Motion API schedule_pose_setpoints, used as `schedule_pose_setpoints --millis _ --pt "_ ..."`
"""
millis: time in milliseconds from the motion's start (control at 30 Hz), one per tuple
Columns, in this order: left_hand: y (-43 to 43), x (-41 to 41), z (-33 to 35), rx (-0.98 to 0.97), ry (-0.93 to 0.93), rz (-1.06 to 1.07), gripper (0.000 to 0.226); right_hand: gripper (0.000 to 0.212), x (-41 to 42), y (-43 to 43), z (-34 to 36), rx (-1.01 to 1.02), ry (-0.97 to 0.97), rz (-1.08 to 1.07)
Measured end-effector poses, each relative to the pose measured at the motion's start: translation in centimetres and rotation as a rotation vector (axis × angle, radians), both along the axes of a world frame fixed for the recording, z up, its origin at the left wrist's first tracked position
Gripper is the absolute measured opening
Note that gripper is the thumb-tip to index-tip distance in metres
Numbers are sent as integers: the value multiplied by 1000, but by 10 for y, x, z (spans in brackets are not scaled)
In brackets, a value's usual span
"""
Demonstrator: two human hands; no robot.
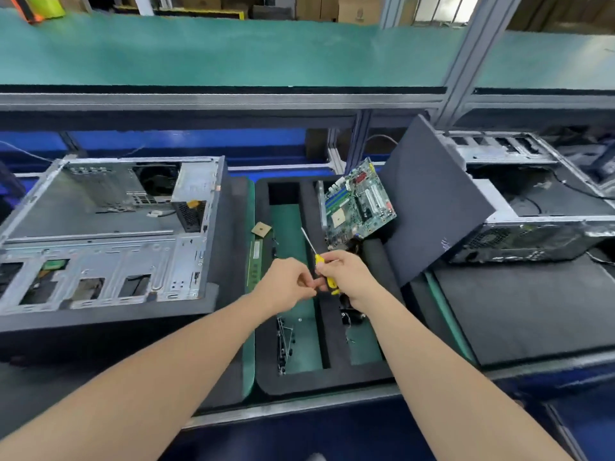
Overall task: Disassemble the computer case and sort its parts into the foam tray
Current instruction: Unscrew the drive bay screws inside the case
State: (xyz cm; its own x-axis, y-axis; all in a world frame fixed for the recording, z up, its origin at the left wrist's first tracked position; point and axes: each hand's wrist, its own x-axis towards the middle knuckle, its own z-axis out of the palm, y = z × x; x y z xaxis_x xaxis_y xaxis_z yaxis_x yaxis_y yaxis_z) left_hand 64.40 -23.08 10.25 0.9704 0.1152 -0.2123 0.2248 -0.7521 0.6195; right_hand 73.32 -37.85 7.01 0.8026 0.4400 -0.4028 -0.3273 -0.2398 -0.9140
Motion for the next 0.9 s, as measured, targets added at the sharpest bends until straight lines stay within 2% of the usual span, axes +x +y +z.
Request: schedule_pose_setpoints --millis 133,300,500,600,767,833,900 --pt "-6 -6 -45 160 128 -63 3 31 -4 -13 -18 -2 74 8" --pt "-9 -6 -75 145 207 -53 10 30 -2 -17 -28 -2 88 2" --pt "-8 0 -79 156 184 -46 16 20 0 -21 -23 -5 79 -10" --pt "-3 5 -57 213 43 15 24 20 2 -16 -12 3 8 -47" --pt "21 12 12 40 -318 198 27 15 7 20 27 34 -153 -57" --pt "44 6 39 97 -440 214 39 15 5 44 48 48 -202 -17" --pt "74 -6 62 204 -501 203 63 14 -2 70 69 76 -263 30"
